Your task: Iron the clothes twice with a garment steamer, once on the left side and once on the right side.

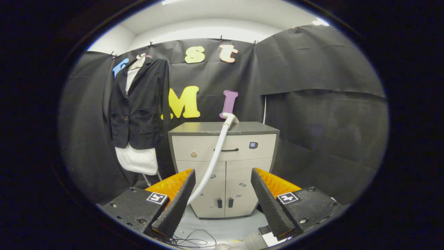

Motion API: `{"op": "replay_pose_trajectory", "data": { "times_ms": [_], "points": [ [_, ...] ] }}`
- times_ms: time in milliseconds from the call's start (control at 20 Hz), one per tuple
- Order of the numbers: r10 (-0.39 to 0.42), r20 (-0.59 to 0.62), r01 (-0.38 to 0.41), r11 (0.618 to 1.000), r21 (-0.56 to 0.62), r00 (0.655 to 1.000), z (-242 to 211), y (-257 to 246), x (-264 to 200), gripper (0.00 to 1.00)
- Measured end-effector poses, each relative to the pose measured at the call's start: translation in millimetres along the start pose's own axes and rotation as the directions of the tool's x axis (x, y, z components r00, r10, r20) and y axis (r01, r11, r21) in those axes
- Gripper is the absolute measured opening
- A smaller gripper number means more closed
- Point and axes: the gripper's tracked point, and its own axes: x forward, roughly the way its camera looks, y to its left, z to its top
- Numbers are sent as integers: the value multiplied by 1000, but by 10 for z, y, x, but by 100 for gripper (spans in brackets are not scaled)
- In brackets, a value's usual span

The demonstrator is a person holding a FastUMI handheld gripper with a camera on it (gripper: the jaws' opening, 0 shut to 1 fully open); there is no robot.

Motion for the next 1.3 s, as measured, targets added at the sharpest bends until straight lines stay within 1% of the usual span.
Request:
{"op": "replay_pose_trajectory", "data": {
  "times_ms": [250, 350, 450, 600, 750, 900, 1100, 1300],
  "points": [
    [14, -14, -14, 1000, 12, 1000, 165, -26, 150, 100],
    [6, -5, -6, 1000, 10, 1000, 313, -134, 304, 100],
    [14, -2, -14, 1000, 18, 1000, 463, -239, 522, 100],
    [19, -14, -18, 999, 33, 1000, 725, -431, 929, 100],
    [20, -15, -20, 1000, 20, 1000, 1039, -614, 1412, 100],
    [47, -2, -47, 999, 19, 999, 1370, -701, 1947, 100],
    [96, -54, -93, 994, 56, 994, 1592, -698, 2651, 100],
    [119, -112, -109, 990, 92, 986, 1681, -612, 3232, 100]
  ]
}}
